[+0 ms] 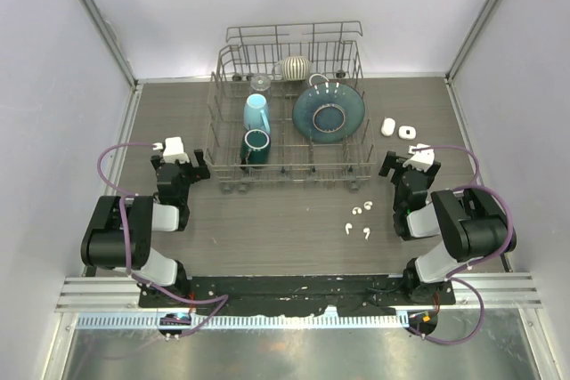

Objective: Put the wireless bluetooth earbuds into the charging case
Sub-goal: Pick up the charging case at the center of the board.

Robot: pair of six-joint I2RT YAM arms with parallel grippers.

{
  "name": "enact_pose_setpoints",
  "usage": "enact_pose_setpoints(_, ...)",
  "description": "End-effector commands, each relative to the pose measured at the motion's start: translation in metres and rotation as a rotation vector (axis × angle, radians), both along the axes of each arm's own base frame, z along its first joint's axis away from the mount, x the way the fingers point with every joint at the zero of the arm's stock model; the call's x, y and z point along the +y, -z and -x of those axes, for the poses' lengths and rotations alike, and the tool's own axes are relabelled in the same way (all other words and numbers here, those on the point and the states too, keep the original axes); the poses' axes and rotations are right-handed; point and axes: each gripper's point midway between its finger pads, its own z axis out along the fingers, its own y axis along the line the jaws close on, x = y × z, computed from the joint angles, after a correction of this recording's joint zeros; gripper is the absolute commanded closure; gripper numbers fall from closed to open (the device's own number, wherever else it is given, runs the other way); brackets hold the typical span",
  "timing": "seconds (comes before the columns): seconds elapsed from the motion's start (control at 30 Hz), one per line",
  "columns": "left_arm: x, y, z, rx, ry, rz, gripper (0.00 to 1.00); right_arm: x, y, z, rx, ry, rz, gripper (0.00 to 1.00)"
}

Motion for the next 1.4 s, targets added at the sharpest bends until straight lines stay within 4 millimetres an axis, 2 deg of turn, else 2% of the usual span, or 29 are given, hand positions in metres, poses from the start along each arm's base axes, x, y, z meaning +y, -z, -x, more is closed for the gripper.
enact_pose_setpoints(0.0,-0.003,-0.020,-0.009,-0.064,0.023,-0.018,0.00,0.001,-0.014,-0.006,-0.055,0.003,-0.001,0.00)
enact_pose_setpoints(0.07,-0.004,-0.021,-0.010,-0.064,0.026,-0.017,0.00,0.001,-0.012,-0.008,-0.042,-0.001,-0.001,0.00)
enact_pose_setpoints(0.13,-0.004,-0.021,-0.010,-0.065,0.026,-0.017,0.00,0.001,-0.012,-0.018,-0.025,-0.064,-0.047,0.00)
enact_pose_setpoints(0.23,-0.003,-0.021,-0.010,-0.064,0.020,-0.018,0.00,0.000,-0.009,-0.019,-0.016,-0.082,-0.055,0.00)
enact_pose_setpoints(0.3,0.000,-0.025,-0.008,-0.079,0.002,-0.017,0.00,0.000,-0.008,-0.018,-0.012,-0.080,-0.055,0.00)
enact_pose_setpoints(0.33,0.002,-0.043,-0.008,-0.120,-0.013,-0.008,0.00,-0.003,-0.010,-0.017,-0.020,-0.062,-0.052,0.00)
enact_pose_setpoints(0.37,0.005,-0.042,-0.007,-0.068,-0.035,-0.003,0.00,-0.006,-0.012,-0.017,-0.024,-0.040,-0.069,0.00)
enact_pose_setpoints(0.43,0.011,-0.054,-0.006,-0.017,-0.096,0.041,0.00,-0.025,-0.044,-0.012,-0.087,0.087,-0.084,0.00)
enact_pose_setpoints(0.47,0.011,-0.069,-0.004,0.041,-0.103,0.048,0.00,-0.033,-0.039,-0.009,-0.010,0.172,-0.149,0.00)
enact_pose_setpoints(0.5,0.010,-0.074,-0.001,0.077,-0.096,0.052,0.00,-0.044,-0.064,-0.003,-0.041,0.255,-0.188,0.00)
enact_pose_setpoints(0.53,0.005,-0.081,0.002,0.094,-0.081,0.079,0.00,-0.055,-0.052,0.012,0.063,0.339,-0.172,0.00)
enact_pose_setpoints(0.57,0.001,-0.092,0.006,0.094,-0.072,0.107,0.00,-0.057,-0.074,0.006,0.032,0.353,-0.180,0.00)
enact_pose_setpoints(0.6,-0.001,-0.099,0.008,0.078,-0.071,0.136,0.00,-0.058,-0.082,0.007,0.025,0.366,-0.191,0.00)
enact_pose_setpoints(0.63,-0.001,-0.106,0.009,0.046,-0.118,0.221,0.00,-0.059,-0.081,0.015,0.065,0.386,-0.198,0.00)
enact_pose_setpoints(0.67,0.000,-0.118,0.012,0.013,-0.132,0.253,0.00,-0.062,-0.095,0.014,0.042,0.413,-0.217,0.00)
enact_pose_setpoints(0.73,0.000,-0.122,0.018,0.023,-0.152,0.284,0.00,-0.063,-0.098,0.022,0.071,0.427,-0.215,0.00)
enact_pose_setpoints(0.8,-0.003,-0.141,0.019,0.006,-0.147,0.315,0.00,-0.059,-0.107,0.023,0.077,0.400,-0.225,0.00)
enact_pose_setpoints(0.83,-0.006,-0.135,0.026,0.061,-0.136,0.308,0.00,-0.057,-0.105,0.028,0.099,0.397,-0.231,0.00)
enact_pose_setpoints(0.87,-0.008,-0.149,0.027,0.064,-0.111,0.295,0.00,-0.056,-0.113,0.030,0.066,0.392,-0.257,0.00)
enact_pose_setpoints(0.9,-0.007,-0.153,0.033,0.079,-0.121,0.294,0.00,-0.052,-0.117,0.029,0.041,0.375,-0.288,0.00)
enact_pose_setpoints(0.93,-0.006,-0.145,0.044,0.146,-0.136,0.288,0.00,-0.049,-0.124,0.028,0.008,0.359,-0.317,0.00)
enact_pose_setpoints(1.0,-0.002,-0.164,0.050,0.127,-0.146,0.273,0.00,-0.043,-0.147,0.024,-0.066,0.297,-0.324,0.00)
enact_pose_setpoints(1.07,-0.001,-0.169,0.061,0.147,-0.148,0.255,0.00,-0.045,-0.168,0.022,-0.129,0.300,-0.323,0.00)
enact_pose_setpoints(1.2,-0.004,-0.177,0.078,0.138,-0.136,0.278,0.00,-0.055,-0.193,0.012,-0.152,0.366,-0.320,0.00)
enact_pose_setpoints(1.23,-0.008,-0.175,0.080,0.116,-0.103,0.277,0.00,-0.059,-0.183,0.016,-0.095,0.410,-0.322,0.00)
enact_pose_setpoints(1.27,-0.013,-0.172,0.081,0.107,-0.066,0.265,0.00,-0.061,-0.194,0.015,-0.150,0.476,-0.436,0.00)
enact_pose_setpoints(1.3,-0.019,-0.168,0.081,0.097,-0.022,0.262,0.00,-0.063,-0.179,0.014,-0.114,0.538,-0.478,0.00)
enact_pose_setpoints(1.33,-0.016,-0.154,0.081,0.070,-0.028,0.245,0.00,-0.061,-0.159,0.025,-0.007,0.576,-0.482,0.01)
enact_pose_setpoints(1.37,-0.010,-0.149,0.080,0.045,-0.073,0.268,0.00,-0.057,-0.164,0.022,0.024,0.557,-0.488,0.00)
